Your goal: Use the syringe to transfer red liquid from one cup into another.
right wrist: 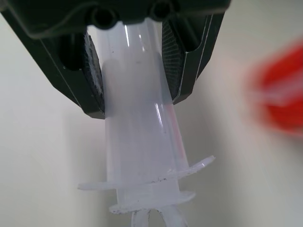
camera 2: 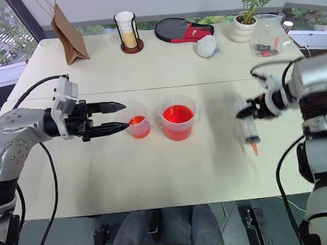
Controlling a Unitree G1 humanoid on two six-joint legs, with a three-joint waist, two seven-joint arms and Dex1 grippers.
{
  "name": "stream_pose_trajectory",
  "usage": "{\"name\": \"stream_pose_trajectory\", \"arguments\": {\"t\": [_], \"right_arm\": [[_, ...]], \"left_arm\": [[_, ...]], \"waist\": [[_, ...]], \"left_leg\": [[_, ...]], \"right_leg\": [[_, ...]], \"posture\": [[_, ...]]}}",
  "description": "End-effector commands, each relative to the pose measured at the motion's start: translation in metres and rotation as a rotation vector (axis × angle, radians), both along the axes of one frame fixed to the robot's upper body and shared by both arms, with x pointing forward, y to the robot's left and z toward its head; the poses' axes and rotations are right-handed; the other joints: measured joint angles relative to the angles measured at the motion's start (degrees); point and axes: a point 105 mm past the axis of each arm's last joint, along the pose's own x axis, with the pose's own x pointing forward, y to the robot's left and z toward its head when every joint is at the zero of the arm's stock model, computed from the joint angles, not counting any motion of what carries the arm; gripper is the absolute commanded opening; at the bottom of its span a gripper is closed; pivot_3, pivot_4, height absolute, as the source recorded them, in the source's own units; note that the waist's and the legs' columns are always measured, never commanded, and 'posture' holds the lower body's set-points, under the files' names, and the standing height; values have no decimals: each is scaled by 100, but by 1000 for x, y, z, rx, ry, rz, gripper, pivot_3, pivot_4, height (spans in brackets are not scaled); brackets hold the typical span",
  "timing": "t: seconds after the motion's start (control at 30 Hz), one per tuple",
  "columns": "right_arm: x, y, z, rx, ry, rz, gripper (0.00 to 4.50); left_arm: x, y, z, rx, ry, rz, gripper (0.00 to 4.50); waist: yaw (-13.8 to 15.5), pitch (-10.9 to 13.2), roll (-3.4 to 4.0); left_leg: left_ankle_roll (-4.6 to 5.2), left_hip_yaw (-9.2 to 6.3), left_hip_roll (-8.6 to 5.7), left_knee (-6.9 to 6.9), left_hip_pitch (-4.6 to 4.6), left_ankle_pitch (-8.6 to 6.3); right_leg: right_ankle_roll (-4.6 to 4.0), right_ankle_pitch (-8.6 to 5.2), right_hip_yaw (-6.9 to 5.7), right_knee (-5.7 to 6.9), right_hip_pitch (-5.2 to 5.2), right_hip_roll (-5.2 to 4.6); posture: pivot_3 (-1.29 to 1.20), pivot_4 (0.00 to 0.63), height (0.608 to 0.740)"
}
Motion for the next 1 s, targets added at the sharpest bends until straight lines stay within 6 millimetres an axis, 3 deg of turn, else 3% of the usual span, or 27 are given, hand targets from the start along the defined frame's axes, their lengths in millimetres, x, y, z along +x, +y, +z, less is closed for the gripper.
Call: {"name": "stream_pose_trajectory", "arguments": {"t": [0.03, 0.1, 0.17, 0.33, 0.57, 0.8, 1.0], "right_arm": [[-13, 49, 93, 207, -388, 322, 1374], [-38, 78, 128, 289, -664, 547, 1374], [-47, 93, 129, 288, -833, 601, 1374], [-52, 123, 79, 243, -1004, 596, 1374], [-36, 132, 30, 109, -1115, 496, 1374], [-37, 138, 14, 112, -1121, 507, 1374], [-40, 143, 7, 112, -1114, 516, 1374]], "left_arm": [[7, 8, 28, -20, -91, -2, 2953], [12, 9, 40, -28, -117, -21, 2953], [16, 10, 49, -32, -134, -31, 2953], [24, 10, 66, -39, -153, -54, 2953], [27, 3, 76, -20, -171, -103, 2953], [42, -21, 105, -57, -272, -136, 2953], [61, -46, 116, -82, -372, -168, 2953]], "waist": [[19, 2, -13], [35, 1, -26], [32, -9, -48], [54, -17, -67], [20, -16, -67], [46, -16, -67], [24, -16, -67]], "left_leg": [[0, -2, 5, 0, 3, 0], [-1, -12, 9, 2, 3, 0], [-1, -24, 9, 8, 3, 0], [-1, -33, -7, 29, 2, 0], [-7, -31, -11, 31, -1, 4], [-8, -31, -6, 32, -1, 6], [-7, -33, -6, 36, 3, 6]], "right_leg": [[0, 0, -1, 8, -1, 4], [1, -1, -5, 20, -1, 13], [2, -1, -6, 36, 2, 15], [5, 1, -3, 47, 16, 1], [5, 1, -2, 57, 2, 1], [5, 1, -2, 57, 2, 6], [5, 0, -3, 55, 10, 10]], "posture": [[0, 150, 740], [0, 150, 740], [0, 150, 740], [0, 150, 740], [0, 150, 740], [0, 150, 740], [0, 150, 740]]}}
